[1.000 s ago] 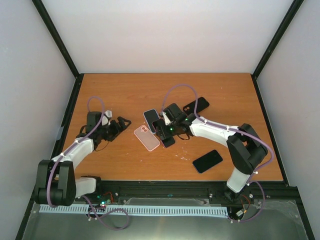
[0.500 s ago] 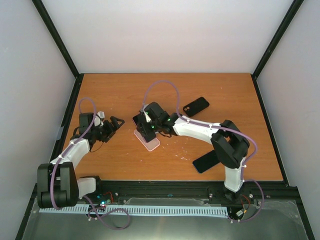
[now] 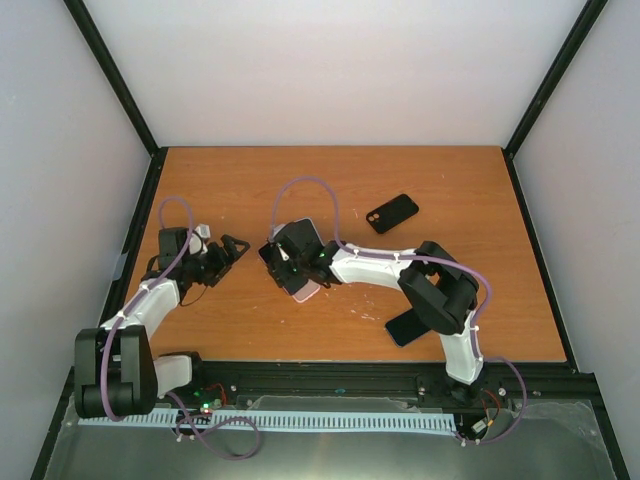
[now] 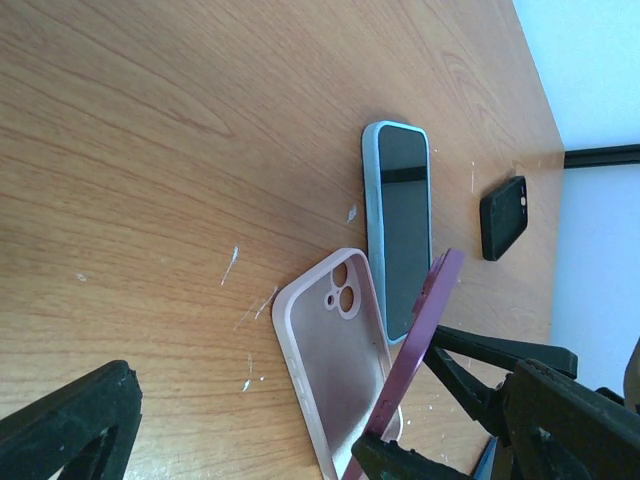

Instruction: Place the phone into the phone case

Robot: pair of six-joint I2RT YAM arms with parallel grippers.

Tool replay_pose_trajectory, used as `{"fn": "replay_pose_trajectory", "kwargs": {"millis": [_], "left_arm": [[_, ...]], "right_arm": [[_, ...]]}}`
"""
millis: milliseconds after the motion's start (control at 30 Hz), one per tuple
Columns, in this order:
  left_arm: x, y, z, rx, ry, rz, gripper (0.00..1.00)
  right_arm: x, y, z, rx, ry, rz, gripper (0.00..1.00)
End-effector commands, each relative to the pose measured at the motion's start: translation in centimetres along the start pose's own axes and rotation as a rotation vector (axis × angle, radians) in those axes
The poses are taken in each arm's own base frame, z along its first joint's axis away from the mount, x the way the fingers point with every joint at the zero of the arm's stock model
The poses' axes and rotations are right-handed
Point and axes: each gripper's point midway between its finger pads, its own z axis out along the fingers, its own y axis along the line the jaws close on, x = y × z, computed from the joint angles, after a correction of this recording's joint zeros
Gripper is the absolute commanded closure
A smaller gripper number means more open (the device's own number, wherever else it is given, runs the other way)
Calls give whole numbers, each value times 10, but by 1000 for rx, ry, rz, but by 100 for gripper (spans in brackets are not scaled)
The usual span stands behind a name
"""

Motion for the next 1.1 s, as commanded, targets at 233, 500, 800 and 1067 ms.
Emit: {"fn": "replay_pose_trajectory", "kwargs": {"millis": [233, 500, 800, 1067], "left_arm": [[1, -1, -3, 16, -12, 24, 1], [4, -4, -1, 46, 12, 46, 3], [16, -9, 8, 129, 78, 39, 17], [24, -10, 13, 173, 127, 37, 26]], "right_arm": [[8, -12, 0, 85, -66, -49, 36], [21, -14, 0, 93, -66, -51, 36], [32, -16, -5, 158, -61, 8, 33], [49, -20, -14, 219, -71, 73, 34]]}}
